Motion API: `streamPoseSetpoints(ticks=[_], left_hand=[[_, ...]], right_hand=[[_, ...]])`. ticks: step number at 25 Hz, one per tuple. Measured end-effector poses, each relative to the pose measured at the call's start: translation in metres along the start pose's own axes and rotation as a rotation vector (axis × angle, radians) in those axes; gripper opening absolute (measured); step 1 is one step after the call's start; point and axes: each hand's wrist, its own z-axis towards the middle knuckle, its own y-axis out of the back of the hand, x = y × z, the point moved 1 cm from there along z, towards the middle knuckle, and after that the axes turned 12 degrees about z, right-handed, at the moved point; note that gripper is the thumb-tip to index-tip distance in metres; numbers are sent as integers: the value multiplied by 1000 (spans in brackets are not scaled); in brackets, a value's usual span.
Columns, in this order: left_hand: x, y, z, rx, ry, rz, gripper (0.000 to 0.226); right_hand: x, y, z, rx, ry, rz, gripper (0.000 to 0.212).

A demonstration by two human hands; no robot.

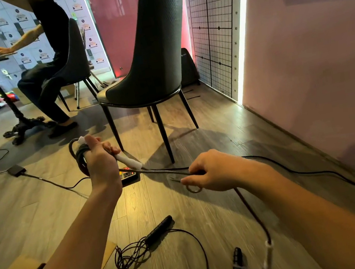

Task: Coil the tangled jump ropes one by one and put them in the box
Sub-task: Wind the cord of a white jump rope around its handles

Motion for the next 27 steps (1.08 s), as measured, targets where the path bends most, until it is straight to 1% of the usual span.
streamPoseSetpoints(ticks=[1, 2, 3, 4, 5, 6, 7, 9, 10, 12, 13, 14, 16, 17, 18, 19, 21, 22, 23, 25, 27], left_hand=[[1, 0, -1, 19, -30, 166, 35], [5, -1, -2, 74, -83, 391, 35], [8, -5, -6, 189, -132, 632, 35], [13, -9, -11, 345, -148, 832, 36], [15, -14, -19, 500, -122, 951, 41], [16, -19, -26, 642, -58, 964, 48], [14, -24, -34, 766, 29, 911, 55], [5, -30, -48, 985, 167, 800, 67], [2, -33, -54, 1082, 201, 759, 68], [-4, -37, -65, 1247, 246, 633, 64], [-7, -39, -69, 1302, 294, 514, 62], [-8, -40, -70, 1334, 367, 342, 60], [-15, -40, -70, 1347, 529, -119, 57], [-19, -40, -69, 1327, 590, -357, 56], [-21, -39, -65, 1281, 621, -562, 56], [-24, -38, -61, 1215, 620, -732, 55], [-27, -34, -51, 1059, 583, -984, 50], [-28, -30, -46, 978, 557, -1067, 47], [-29, -26, -40, 898, 529, -1112, 45], [-30, -17, -33, 727, 482, -1105, 45], [-32, -13, -30, 560, 462, -1091, 44]], right_hand=[[0, 3, -1, -30, 58, -9, 31], [0, 5, -1, -74, 137, -42, 30], [1, 7, -1, -131, 230, -99, 29], [2, 9, 0, -212, 322, -166, 30], [1, 13, 0, -316, 389, -224, 31], [-1, 18, -1, -423, 420, -253, 31], [-4, 25, -3, -515, 411, -255, 31], [-12, 32, -8, -621, 323, -246, 32], [-16, 32, -9, -644, 268, -252, 35], [-20, 30, -8, -671, 197, -283, 41], [-22, 29, -6, -674, 174, -276, 45], [-24, 30, -5, -661, 149, -249, 50], [-29, 32, -2, -584, 109, -185, 60], [-30, 32, 0, -538, 103, -168, 62], [-29, 30, 3, -498, 109, -158, 58], [-27, 27, 5, -472, 118, -148, 50], [-24, 22, 7, -467, 109, -161, 25], [-23, 22, 6, -472, 73, -191, 17], [-23, 22, 4, -467, 24, -220, 14], [-25, 23, -1, -425, -72, -221, 23], [-26, 23, -3, -359, -129, -210, 41]])
